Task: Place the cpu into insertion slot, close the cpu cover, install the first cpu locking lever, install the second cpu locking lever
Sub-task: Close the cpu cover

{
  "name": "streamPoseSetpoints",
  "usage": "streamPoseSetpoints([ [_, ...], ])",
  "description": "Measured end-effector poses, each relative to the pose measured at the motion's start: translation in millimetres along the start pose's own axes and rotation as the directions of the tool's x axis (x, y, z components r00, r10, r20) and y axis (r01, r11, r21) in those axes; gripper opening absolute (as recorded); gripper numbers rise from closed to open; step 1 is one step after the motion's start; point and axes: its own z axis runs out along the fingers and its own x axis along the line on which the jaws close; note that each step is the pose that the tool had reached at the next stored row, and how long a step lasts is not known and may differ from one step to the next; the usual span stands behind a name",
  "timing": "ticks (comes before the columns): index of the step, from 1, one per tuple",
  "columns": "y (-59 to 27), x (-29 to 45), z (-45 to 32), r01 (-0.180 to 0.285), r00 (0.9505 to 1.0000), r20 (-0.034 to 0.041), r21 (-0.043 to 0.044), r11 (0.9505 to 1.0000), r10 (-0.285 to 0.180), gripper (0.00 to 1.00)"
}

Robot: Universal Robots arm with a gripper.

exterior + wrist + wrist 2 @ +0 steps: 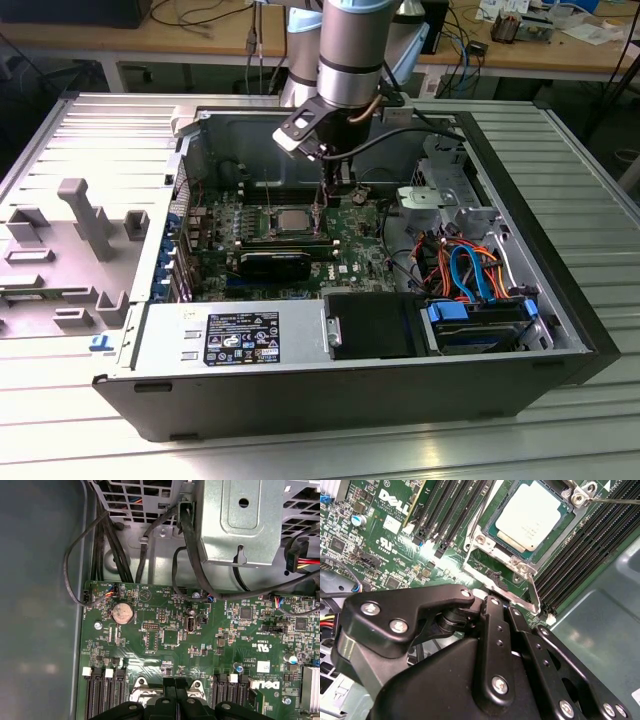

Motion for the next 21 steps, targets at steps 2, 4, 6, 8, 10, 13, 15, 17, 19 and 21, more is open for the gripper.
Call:
streamPoseSetpoints([
  [2, -0.6, 0.0, 0.0, 0.000, 1.0000, 0.0000, 0.0000, 1.0000, 0.000, 0.11],
  [4, -0.8, 0.1, 0.0, 0.000, 1.0000, 0.0000, 0.0000, 1.0000, 0.000, 0.11],
  [6, -1.5, 0.1, 0.0, 0.000, 1.0000, 0.0000, 0.0000, 1.0000, 0.000, 0.11],
  [8, -2.0, 0.1, 0.0, 0.000, 1.0000, 0.0000, 0.0000, 1.0000, 0.000, 0.11],
  [10, -2.1, 0.1, 0.0, 0.000, 1.0000, 0.0000, 0.0000, 1.0000, 0.000, 0.11],
  [13, -2.7, 0.2, 0.1, 0.000, 1.0000, 0.0000, 0.0000, 1.0000, 0.000, 0.11],
  [15, -3.1, 0.2, 0.1, 0.000, 1.0000, 0.0000, -0.0001, 1.0000, 0.000, 0.11],
  [17, -4.5, 0.3, 0.1, 0.000, 1.0000, 0.0000, 0.0000, 1.0000, 0.000, 0.11],
  [19, -5.2, 0.4, 0.1, 0.000, 1.0000, 0.0000, 0.0000, 1.0000, 0.000, 0.11],
  [21, -5.5, 0.3, 0.1, 0.000, 1.0000, 0.0001, 0.0001, 1.0000, 0.000, 0.11],
])
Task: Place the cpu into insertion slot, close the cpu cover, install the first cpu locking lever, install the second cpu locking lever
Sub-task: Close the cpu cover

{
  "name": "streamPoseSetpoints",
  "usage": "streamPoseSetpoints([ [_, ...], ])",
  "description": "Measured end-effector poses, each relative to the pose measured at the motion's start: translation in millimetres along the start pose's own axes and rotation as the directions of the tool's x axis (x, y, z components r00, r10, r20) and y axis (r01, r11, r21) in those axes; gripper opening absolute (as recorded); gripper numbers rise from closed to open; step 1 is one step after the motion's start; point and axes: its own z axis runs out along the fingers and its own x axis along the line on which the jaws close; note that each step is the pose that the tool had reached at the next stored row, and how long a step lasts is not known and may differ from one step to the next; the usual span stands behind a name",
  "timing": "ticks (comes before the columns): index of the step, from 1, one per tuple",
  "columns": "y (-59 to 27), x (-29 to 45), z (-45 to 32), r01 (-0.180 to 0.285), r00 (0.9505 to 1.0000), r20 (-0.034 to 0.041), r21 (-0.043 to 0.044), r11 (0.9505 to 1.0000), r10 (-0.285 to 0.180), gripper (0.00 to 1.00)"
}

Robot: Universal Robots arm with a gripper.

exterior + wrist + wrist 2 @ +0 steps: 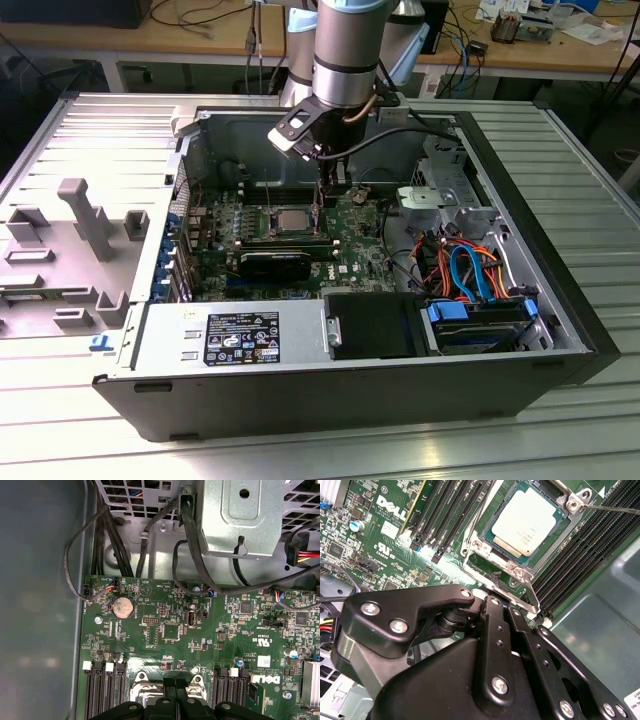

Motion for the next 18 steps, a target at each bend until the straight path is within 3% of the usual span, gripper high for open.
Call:
streamPoseSetpoints([
  [18, -5.9, 0.2, 0.4, 0.000, 1.0000, -0.0001, -0.0001, 1.0000, 0.000, 0.11],
])
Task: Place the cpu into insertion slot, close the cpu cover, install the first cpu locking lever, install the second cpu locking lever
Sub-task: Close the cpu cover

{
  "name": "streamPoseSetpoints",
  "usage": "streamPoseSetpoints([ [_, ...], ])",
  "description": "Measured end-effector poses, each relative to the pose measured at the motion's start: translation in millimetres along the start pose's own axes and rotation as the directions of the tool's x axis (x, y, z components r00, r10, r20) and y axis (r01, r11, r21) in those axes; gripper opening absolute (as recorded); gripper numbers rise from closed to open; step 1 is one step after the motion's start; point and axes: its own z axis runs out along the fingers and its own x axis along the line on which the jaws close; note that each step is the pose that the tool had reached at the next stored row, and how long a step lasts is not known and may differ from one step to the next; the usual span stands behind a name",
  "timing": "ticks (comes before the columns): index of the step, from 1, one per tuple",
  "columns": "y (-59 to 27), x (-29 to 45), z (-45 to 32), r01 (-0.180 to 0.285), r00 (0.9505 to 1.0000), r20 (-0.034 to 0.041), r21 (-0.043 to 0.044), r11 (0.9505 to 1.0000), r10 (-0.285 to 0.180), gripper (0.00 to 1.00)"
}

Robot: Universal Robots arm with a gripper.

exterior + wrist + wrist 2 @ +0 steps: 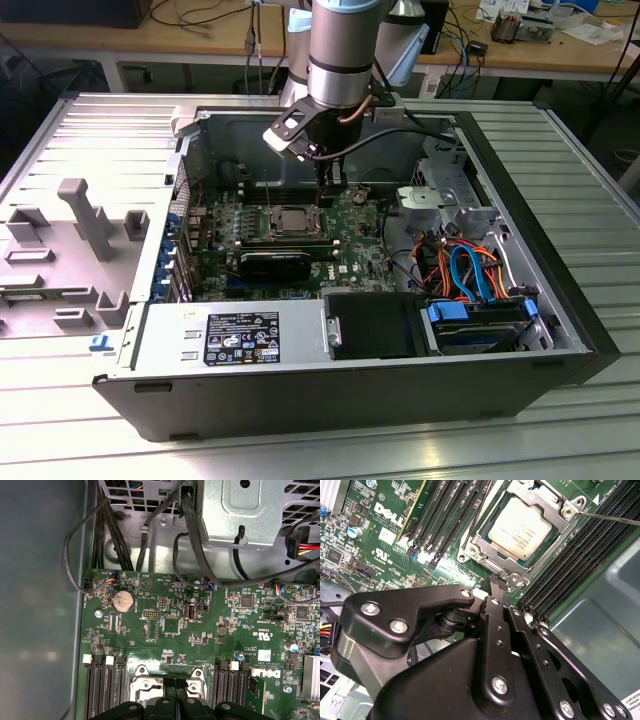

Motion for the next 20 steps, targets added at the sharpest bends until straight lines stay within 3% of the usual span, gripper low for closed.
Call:
streamPoseSetpoints([
  [10, -0.3, -0.5, 0.2, 0.000, 1.0000, 0.0000, 0.0000, 1.0000, 0.000, 0.11],
  [13, -5.7, -0.2, 0.4, 0.000, 1.0000, 0.0000, 0.0000, 1.0000, 0.000, 0.11],
  [20, -7.3, -0.1, 0.4, 0.000, 1.0000, 0.0000, 0.0000, 1.0000, 0.000, 0.11],
])
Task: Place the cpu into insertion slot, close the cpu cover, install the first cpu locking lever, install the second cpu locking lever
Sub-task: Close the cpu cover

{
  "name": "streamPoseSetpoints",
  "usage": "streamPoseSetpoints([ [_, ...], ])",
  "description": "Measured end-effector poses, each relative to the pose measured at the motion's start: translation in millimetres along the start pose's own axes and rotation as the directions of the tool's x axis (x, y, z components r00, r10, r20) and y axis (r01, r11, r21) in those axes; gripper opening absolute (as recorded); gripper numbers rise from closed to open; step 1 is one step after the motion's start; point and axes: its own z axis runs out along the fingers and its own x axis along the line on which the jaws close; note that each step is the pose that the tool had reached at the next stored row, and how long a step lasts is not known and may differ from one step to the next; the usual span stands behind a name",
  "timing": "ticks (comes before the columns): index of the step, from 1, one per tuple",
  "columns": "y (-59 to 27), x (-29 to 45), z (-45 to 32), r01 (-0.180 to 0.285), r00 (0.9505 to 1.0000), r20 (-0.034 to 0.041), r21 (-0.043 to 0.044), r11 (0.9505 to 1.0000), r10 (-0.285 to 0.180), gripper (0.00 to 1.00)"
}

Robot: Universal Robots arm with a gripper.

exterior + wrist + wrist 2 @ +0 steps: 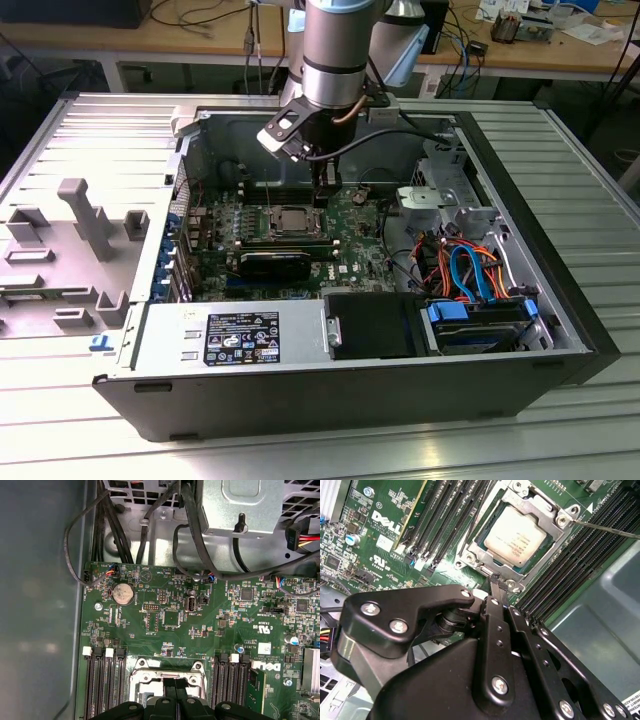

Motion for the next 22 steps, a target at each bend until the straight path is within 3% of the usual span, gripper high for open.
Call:
streamPoseSetpoints([
  [16, -0.9, -0.1, 1.3, 0.000, 1.0000, 0.0001, 0.0000, 1.0000, 0.000, 0.11],
  [18, -8.2, 0.5, 2.0, 0.000, 1.0000, -0.0002, -0.0001, 1.0000, 0.000, 0.11],
  [22, -36.7, 2.1, 4.7, 0.000, 1.0000, 0.0000, 0.0000, 1.0000, 0.000, 0.11],
])
